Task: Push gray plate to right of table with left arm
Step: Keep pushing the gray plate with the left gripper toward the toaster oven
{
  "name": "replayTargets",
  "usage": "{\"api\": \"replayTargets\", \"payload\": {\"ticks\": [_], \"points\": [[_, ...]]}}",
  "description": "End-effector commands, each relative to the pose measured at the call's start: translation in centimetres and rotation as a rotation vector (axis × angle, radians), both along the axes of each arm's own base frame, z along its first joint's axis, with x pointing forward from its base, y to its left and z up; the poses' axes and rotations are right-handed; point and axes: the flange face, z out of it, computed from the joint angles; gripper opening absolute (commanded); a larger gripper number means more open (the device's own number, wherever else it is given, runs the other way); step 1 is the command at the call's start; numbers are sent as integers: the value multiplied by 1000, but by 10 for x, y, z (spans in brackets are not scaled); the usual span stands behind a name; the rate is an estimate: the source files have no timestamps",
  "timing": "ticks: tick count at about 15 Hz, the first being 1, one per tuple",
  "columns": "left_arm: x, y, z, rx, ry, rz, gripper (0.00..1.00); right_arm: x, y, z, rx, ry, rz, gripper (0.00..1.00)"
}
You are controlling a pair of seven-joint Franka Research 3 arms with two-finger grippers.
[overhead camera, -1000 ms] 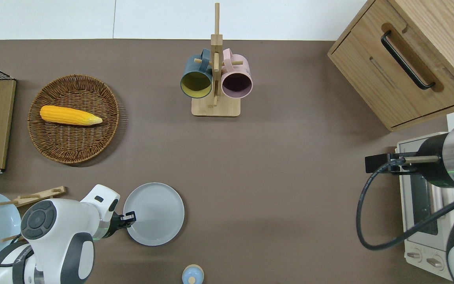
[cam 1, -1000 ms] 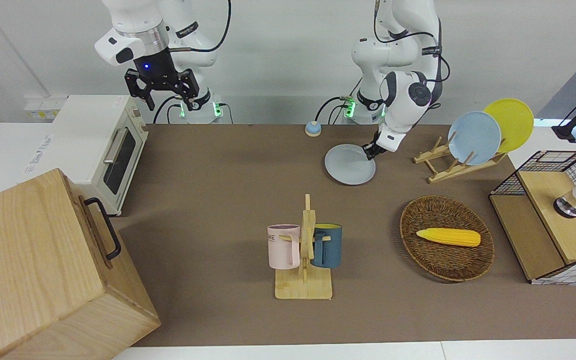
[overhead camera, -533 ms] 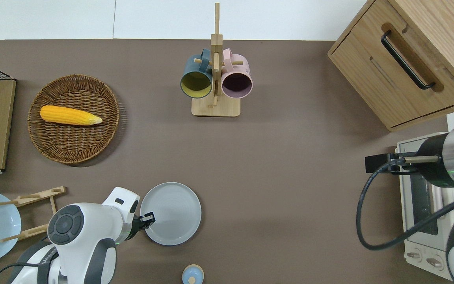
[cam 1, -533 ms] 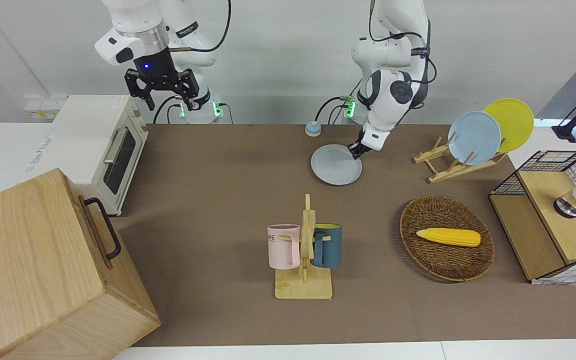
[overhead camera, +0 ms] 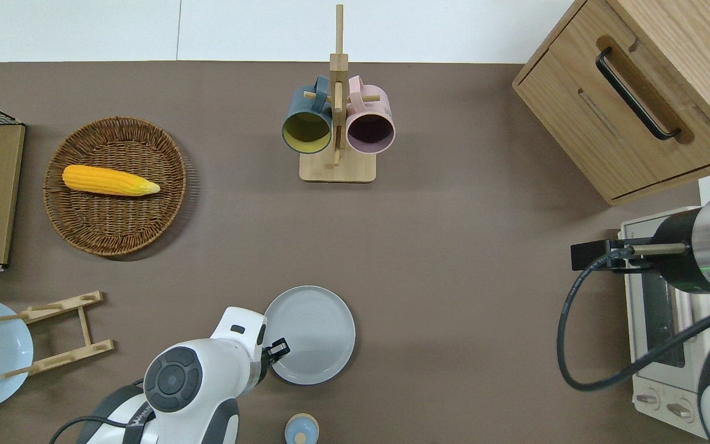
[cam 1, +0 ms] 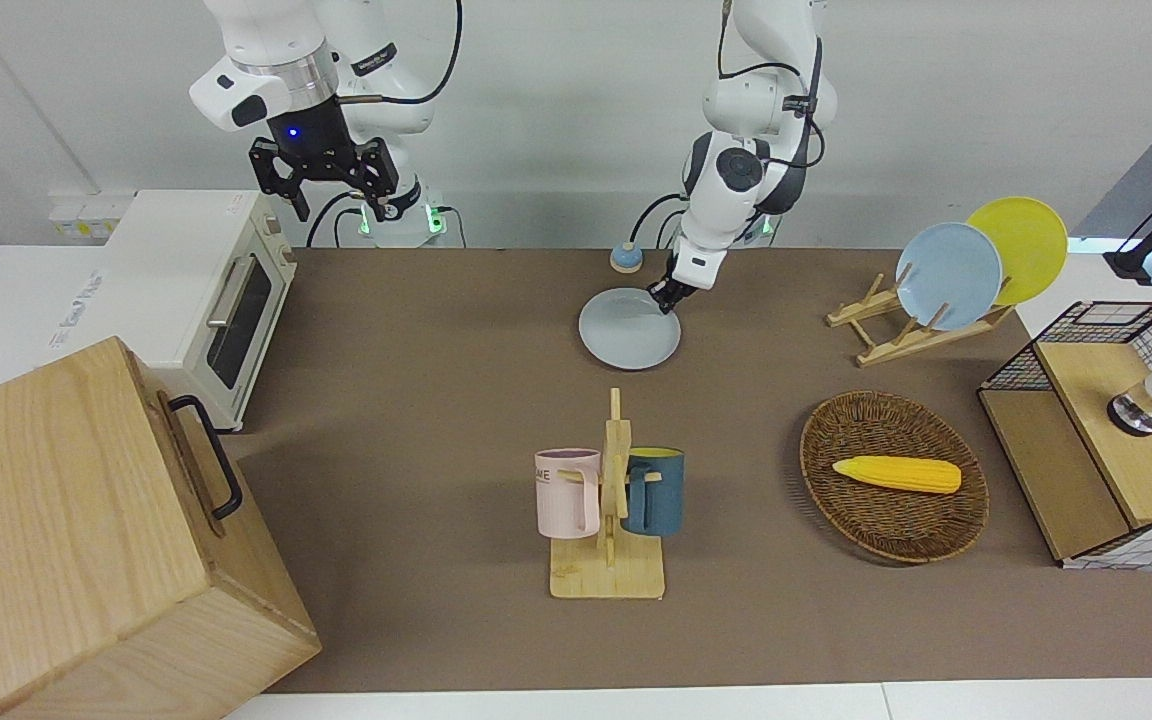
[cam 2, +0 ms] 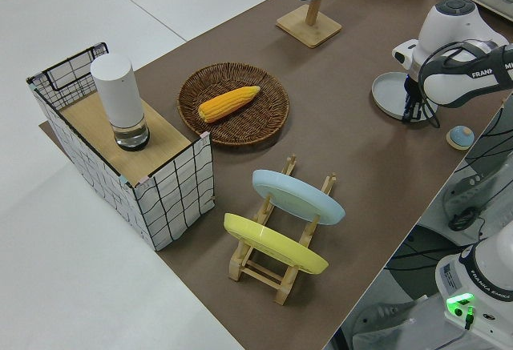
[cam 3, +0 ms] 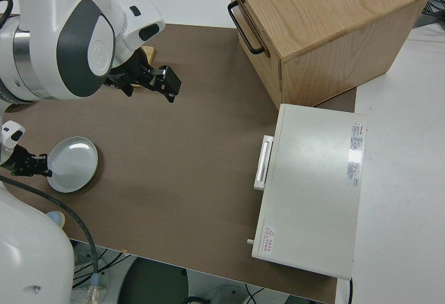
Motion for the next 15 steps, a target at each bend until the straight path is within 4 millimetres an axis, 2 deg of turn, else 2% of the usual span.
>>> {"api": "replayTargets", "payload": {"ticks": [1,7,10,15], "points": [[-16,-26,-24,-4,23,48,0,-7,-2,0,9,3,-24,996],[-33,-69,-29,-42,0,23,0,-7,-2,0,9,3,-24,996],[-35,-84,-33,-56,-7,-4,0,-7,-2,0,9,3,-24,996],[-34,-99,-39,-97,-11,60,0,-7,-2,0,9,3,-24,996]]}}
